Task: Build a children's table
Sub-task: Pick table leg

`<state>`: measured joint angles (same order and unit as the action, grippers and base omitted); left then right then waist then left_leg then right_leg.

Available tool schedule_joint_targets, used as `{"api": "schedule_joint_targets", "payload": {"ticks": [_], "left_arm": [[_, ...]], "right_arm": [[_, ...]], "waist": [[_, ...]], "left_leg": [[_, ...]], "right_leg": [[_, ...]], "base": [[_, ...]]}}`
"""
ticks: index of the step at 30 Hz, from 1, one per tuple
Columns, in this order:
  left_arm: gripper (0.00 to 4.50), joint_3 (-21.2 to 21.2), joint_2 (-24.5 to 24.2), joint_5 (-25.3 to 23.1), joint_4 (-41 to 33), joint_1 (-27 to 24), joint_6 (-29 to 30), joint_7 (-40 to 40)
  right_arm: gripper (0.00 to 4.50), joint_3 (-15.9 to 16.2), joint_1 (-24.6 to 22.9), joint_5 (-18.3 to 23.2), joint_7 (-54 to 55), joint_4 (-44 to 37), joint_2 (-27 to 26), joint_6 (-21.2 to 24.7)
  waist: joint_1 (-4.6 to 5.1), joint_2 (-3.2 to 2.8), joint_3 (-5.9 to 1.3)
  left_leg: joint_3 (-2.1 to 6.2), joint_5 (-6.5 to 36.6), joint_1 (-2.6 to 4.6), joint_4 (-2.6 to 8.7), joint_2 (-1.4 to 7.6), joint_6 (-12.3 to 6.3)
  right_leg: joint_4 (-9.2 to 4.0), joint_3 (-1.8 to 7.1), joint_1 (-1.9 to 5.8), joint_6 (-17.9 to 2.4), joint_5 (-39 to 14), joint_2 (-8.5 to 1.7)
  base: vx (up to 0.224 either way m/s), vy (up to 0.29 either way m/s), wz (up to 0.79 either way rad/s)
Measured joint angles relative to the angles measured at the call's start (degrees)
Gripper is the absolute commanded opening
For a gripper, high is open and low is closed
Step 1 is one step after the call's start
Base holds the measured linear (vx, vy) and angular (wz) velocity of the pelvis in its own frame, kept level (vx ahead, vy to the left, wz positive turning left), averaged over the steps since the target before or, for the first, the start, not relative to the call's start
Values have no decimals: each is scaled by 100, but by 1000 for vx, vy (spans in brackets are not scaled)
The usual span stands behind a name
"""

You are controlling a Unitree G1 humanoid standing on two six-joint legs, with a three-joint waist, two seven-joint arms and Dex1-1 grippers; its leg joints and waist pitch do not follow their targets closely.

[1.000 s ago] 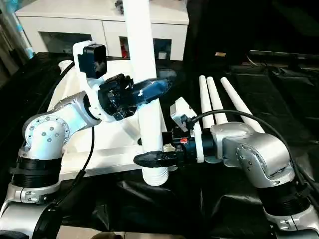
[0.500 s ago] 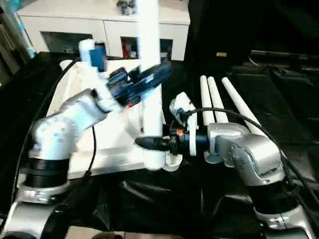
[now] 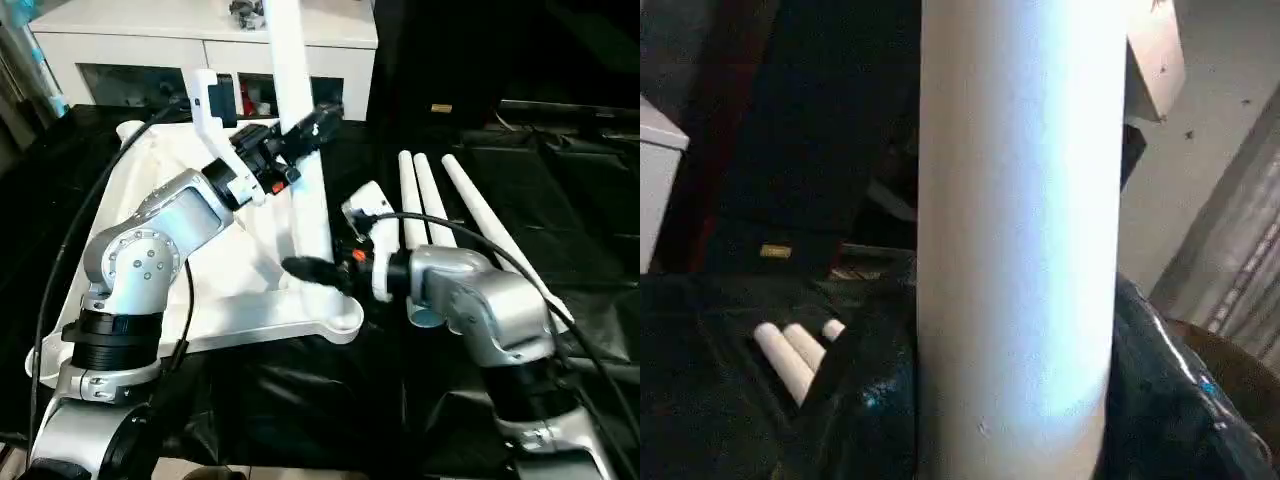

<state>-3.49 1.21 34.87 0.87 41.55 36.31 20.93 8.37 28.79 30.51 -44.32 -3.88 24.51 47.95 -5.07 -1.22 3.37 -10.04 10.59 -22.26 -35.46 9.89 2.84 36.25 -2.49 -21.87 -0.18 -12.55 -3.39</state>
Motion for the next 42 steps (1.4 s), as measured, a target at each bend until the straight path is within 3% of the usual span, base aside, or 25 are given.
{"api": "schedule_joint_targets", "payload": {"ticks": [6, 9, 19, 41, 42], "left_arm": [[176, 87, -31, -286, 47, 8, 15, -269], [176, 129, -81, -425, 122, 66, 9, -271], [176, 211, -79, -490, 188, 186, -26, -253], [175, 439, -86, -425, 78, 185, 109, 108], [175, 440, -84, -424, 70, 185, 111, 117]], "right_arm": [[300, -175, 247, -26, 154, 80, -124, -124], [307, -174, 265, -45, 127, 81, -62, -121], [308, -41, 261, -106, -218, 81, 295, 36], [308, 281, 259, -207, -443, 302, 198, 53], [291, 292, 259, -209, -445, 302, 198, 52]], "waist": [[-1, 1, 1], [-10, 1, 1], [0, 4, 3], [-7, 9, 5], [-6, 9, 6]], "left_leg": [[0, 0, -1, 0, 0, -1], [0, -2, -4, 0, 0, -4], [0, -6, -4, 0, 0, -12], [0, -15, -5, 0, 0, -25], [0, -15, -5, 0, 0, -25]], "right_leg": [[-1, 0, 0, 1, 1, 0], [-2, -1, -1, 1, 1, 0], [-3, 0, -2, 1, 1, 0], [-3, -1, -2, 1, 1, 0], [-3, -1, -2, 1, 1, 0]], "base": [[0, 0, 0], [0, 0, 0], [0, 0, 0], [0, 0, 0], [0, 0, 0]]}}
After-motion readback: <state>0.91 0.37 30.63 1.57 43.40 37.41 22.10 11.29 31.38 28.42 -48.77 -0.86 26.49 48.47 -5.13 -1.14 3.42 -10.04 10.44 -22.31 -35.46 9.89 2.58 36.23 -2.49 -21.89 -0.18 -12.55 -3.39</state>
